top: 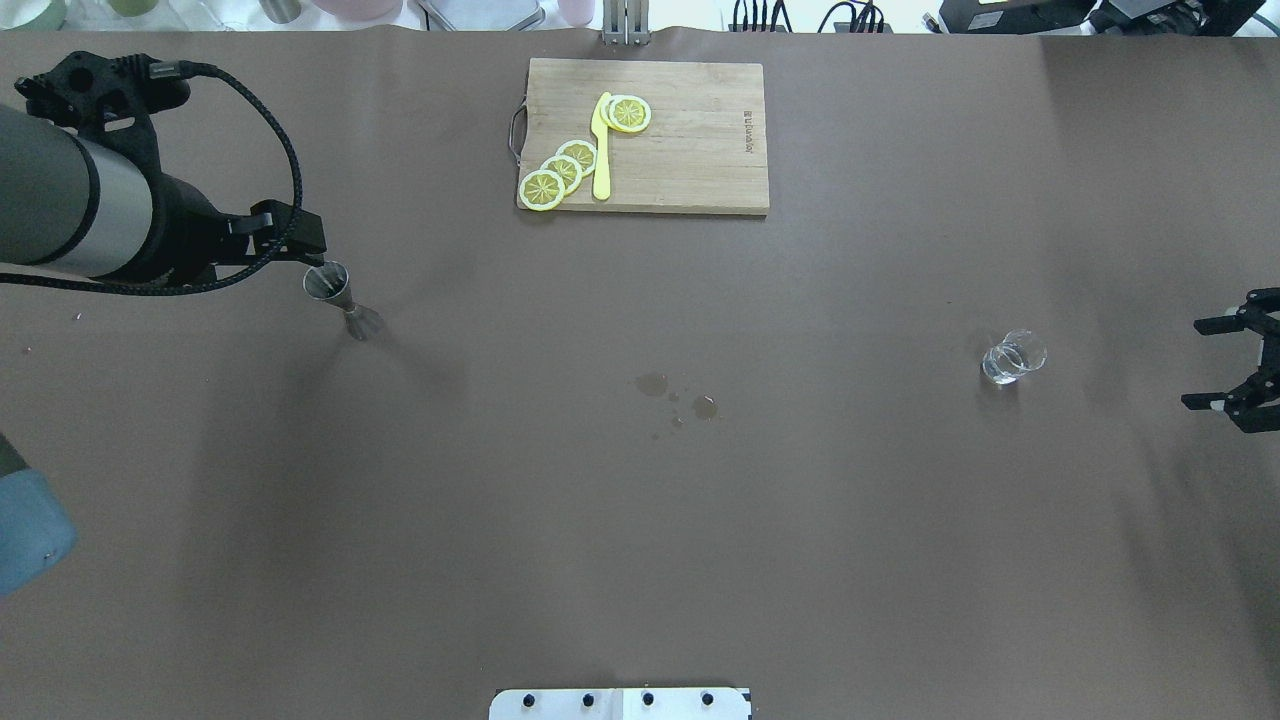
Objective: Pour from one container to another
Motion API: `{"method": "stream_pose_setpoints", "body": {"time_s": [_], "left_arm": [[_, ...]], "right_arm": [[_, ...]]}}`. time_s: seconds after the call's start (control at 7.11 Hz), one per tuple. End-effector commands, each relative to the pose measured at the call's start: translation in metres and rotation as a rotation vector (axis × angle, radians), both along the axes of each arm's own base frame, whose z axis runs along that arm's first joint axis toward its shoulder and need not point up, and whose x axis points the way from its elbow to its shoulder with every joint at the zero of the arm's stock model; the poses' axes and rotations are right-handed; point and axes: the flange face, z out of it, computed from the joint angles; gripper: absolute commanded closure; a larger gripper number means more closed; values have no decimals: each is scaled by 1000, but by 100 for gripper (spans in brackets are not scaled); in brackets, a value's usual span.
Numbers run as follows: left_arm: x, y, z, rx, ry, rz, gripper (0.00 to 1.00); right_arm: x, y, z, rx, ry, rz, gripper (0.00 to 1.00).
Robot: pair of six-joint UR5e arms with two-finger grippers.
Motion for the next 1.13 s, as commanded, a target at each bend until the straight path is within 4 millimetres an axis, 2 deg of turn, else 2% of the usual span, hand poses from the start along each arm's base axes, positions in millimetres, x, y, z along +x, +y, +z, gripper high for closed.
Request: {"method": "stream_pose_setpoints", "body": {"time_s": [0.0,0.14,0.28,0.42,0.56,0.84,0.98], "left_arm": [[-15,22,58,112,54,-93,2],[-7,36,58,139,53,-100,2],[25,60,53,162,48,-157,2],[54,85,51,209,5,-227,2],[69,99,52,270,-76,-268,2],[74,91,62,328,-128,-341,2],[81,90,67,366,-138,-379,2]], "right_arm": [[-11,-16,-4,27,0,30,0],[-20,-18,-8,-1,-3,54,0],[-32,-20,-14,6,-6,79,0],[-53,-17,-20,-4,-32,106,0],[-71,-14,-24,-15,-52,125,0],[-88,-11,-33,-5,-87,124,0],[-94,-8,-29,-16,-100,128,0]]}}
